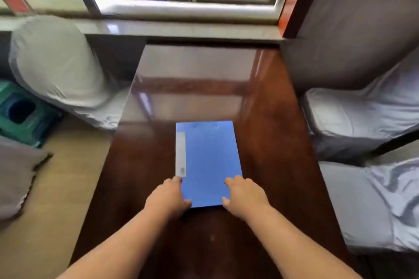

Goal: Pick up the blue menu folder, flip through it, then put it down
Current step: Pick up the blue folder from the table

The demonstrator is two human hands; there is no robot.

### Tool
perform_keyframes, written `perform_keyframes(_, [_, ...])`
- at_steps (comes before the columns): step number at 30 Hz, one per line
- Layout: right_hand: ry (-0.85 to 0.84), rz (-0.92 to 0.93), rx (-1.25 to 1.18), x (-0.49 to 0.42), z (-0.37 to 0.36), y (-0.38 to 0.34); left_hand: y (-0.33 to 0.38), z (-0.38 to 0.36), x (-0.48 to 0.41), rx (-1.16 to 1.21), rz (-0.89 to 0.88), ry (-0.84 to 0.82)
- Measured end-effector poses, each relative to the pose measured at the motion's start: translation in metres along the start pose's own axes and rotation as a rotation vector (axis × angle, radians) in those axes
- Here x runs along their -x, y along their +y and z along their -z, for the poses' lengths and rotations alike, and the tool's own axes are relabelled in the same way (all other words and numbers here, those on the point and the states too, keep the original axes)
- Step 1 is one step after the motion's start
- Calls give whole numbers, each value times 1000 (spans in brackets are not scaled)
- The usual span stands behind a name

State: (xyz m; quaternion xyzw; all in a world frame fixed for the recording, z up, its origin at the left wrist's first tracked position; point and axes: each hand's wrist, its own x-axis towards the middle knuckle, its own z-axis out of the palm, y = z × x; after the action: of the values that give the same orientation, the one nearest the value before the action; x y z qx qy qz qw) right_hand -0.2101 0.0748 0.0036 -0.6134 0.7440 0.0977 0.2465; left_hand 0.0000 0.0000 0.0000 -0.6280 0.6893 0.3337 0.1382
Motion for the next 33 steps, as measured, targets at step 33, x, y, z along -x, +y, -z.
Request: perform_keyframes(33, [327,229,-1630,100,215,24,86,187,119,280,-419,453])
